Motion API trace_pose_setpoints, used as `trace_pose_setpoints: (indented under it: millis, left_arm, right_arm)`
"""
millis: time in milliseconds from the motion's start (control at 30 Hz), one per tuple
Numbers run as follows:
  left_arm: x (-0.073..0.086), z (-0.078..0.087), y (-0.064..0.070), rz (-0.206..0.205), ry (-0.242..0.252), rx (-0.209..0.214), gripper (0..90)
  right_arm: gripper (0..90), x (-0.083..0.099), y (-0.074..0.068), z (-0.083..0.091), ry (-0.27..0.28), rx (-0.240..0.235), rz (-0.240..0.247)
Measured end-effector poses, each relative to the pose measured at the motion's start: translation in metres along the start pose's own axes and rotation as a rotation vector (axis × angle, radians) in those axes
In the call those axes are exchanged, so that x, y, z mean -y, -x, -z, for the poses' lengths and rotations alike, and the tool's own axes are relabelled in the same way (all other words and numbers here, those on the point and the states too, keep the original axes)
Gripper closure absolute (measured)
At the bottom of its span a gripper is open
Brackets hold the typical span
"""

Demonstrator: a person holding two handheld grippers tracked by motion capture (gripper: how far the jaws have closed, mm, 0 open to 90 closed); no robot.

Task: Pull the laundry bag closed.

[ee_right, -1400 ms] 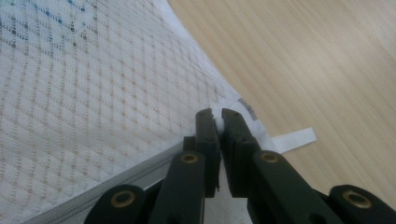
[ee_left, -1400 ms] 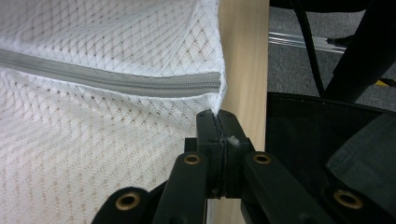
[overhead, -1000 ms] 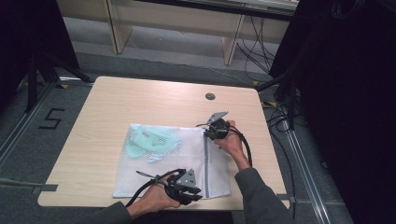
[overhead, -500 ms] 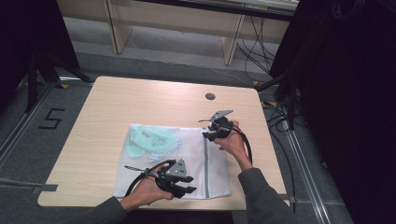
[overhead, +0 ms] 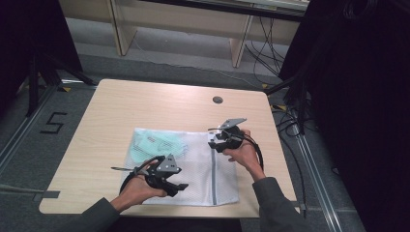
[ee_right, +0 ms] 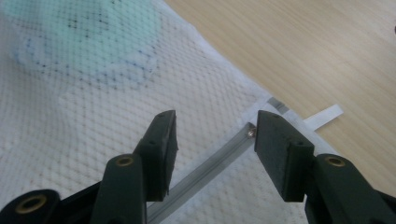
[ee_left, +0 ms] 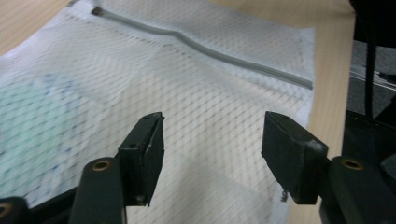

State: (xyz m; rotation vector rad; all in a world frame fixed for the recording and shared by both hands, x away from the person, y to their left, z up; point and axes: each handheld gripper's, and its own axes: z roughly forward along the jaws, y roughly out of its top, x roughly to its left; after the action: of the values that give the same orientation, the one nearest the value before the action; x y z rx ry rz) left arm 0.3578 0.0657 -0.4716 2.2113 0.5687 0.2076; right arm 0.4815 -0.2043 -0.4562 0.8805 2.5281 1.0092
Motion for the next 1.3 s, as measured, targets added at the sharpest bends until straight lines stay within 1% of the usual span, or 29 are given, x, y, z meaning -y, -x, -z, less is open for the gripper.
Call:
trace_pose_setpoints:
  millis: [33,100,200,233,300,400,433,467,500,533,567,633,700,733,767,800,833,867,900,933,1000,1033,1067,1133,1167,1200,1233,1267,1300]
  left_arm:
    - [0.001,0.002,-0.003,-0.01,-0.009,-0.013,36.9]
    - [0.003,0.006,-0.005,0.008,-0.003,-0.03,35.2]
    - [0.007,0.013,-0.01,0.016,0.0,-0.056,33.4]
    - [0.009,0.014,-0.011,0.034,0.004,-0.055,32.3]
    - [0.012,0.018,-0.014,0.038,-0.011,-0.067,31.6]
    - [0.016,0.023,-0.017,0.05,-0.003,-0.068,31.5]
    - [0.017,0.025,-0.019,0.041,-0.007,-0.082,31.3]
    - [0.017,0.026,-0.019,0.047,0.0,-0.078,31.1]
    - [0.018,0.027,-0.019,0.053,-0.003,-0.086,31.1]
    - [0.019,0.028,-0.02,0.058,-0.001,-0.081,31.1]
    - [0.019,0.029,-0.02,0.062,-0.002,-0.089,31.1]
    - [0.02,0.029,-0.02,0.066,0.0,-0.082,31.0]
    - [0.02,0.029,-0.02,0.065,-0.003,-0.084,31.0]
    - [0.02,0.03,-0.021,0.051,-0.009,-0.094,31.0]
    - [0.02,0.031,-0.021,0.055,-0.007,-0.092,31.0]
    - [0.021,0.031,-0.021,0.065,-0.005,-0.087,31.0]
    - [0.021,0.032,-0.021,0.064,-0.002,-0.091,30.9]
    - [0.022,0.033,-0.022,0.073,0.0,-0.091,30.8]
    - [0.022,0.034,-0.023,0.061,-0.002,-0.097,30.6]
    - [0.023,0.035,-0.022,0.077,0.0,-0.1,30.6]
    - [0.024,0.036,-0.024,0.071,-0.001,-0.103,30.6]
    - [0.025,0.037,-0.023,0.069,-0.003,-0.107,30.5]
    - [0.026,0.037,-0.022,0.088,0.001,-0.106,30.4]
    - [0.026,0.039,-0.022,0.067,-0.003,-0.102,30.2]
    - [0.027,0.039,-0.021,0.083,0.001,-0.101,30.1]
    - [0.028,0.04,-0.021,0.081,0.0,-0.103,30.0]
    - [0.028,0.041,-0.022,0.061,-0.002,-0.103,30.0]
    - [0.028,0.042,-0.021,0.063,-0.001,-0.108,29.8]
    - [0.029,0.042,-0.02,0.09,0.005,-0.106,29.6]
  right_arm:
    - [48.7,0.0,-0.001,0.004,-0.021,-0.008,0.003]
    - [48.2,0.003,-0.006,0.004,0.011,0.001,-0.002]
    - [47.5,0.006,-0.011,0.007,0.003,-0.006,0.011]
    - [47.1,0.007,-0.012,0.008,0.003,-0.009,0.012]
    - [46.7,0.009,-0.015,0.009,0.003,-0.009,0.015]
    - [45.8,0.011,-0.018,0.011,0.0,-0.007,0.023]
    - [45.7,0.012,-0.019,0.013,-0.014,-0.012,0.02]
    - [45.5,0.013,-0.02,0.012,0.011,-0.011,0.023]
    - [45.2,0.014,-0.021,0.012,0.007,-0.019,0.028]
    - [44.7,0.014,-0.023,0.014,-0.008,-0.016,0.003]
    - [44.0,0.015,-0.024,0.015,-0.004,-0.014,0.012]
    - [43.8,0.017,-0.025,0.015,-0.007,-0.011,0.019]
    - [43.0,0.018,-0.027,0.017,0.002,-0.027,0.018]
    - [42.7,0.019,-0.027,0.018,0.007,-0.03,0.027]
    - [42.4,0.02,-0.029,0.02,0.001,-0.033,0.01]
    - [42.0,0.021,-0.03,0.02,0.003,-0.035,0.02]
    - [41.5,0.022,-0.031,0.023,-0.022,-0.049,0.017]
    - [41.4,0.024,-0.033,0.023,-0.009,-0.044,-0.001]
    - [41.3,0.026,-0.034,0.023,-0.001,-0.043,0.015]
    - [41.2,0.027,-0.035,0.024,-0.006,-0.038,0.017]
    - [40.6,0.029,-0.036,0.028,-0.031,-0.048,0.025]
    - [40.6,0.032,-0.038,0.027,0.001,-0.042,0.012]
    - [40.6,0.033,-0.038,0.03,-0.011,-0.038,0.01]
    - [39.9,0.036,-0.038,0.034,-0.022,-0.039,0.017]
    - [39.5,0.038,-0.039,0.036,-0.03,-0.042,0.008]
    - [39.5,0.041,-0.041,0.035,0.006,-0.033,0.0]
    - [39.2,0.042,-0.041,0.038,-0.012,-0.028,0.006]
    - [38.4,0.044,-0.042,0.041,-0.034,-0.042,0.001]
    - [37.5,0.047,-0.043,0.04,-0.003,-0.031,-0.004]
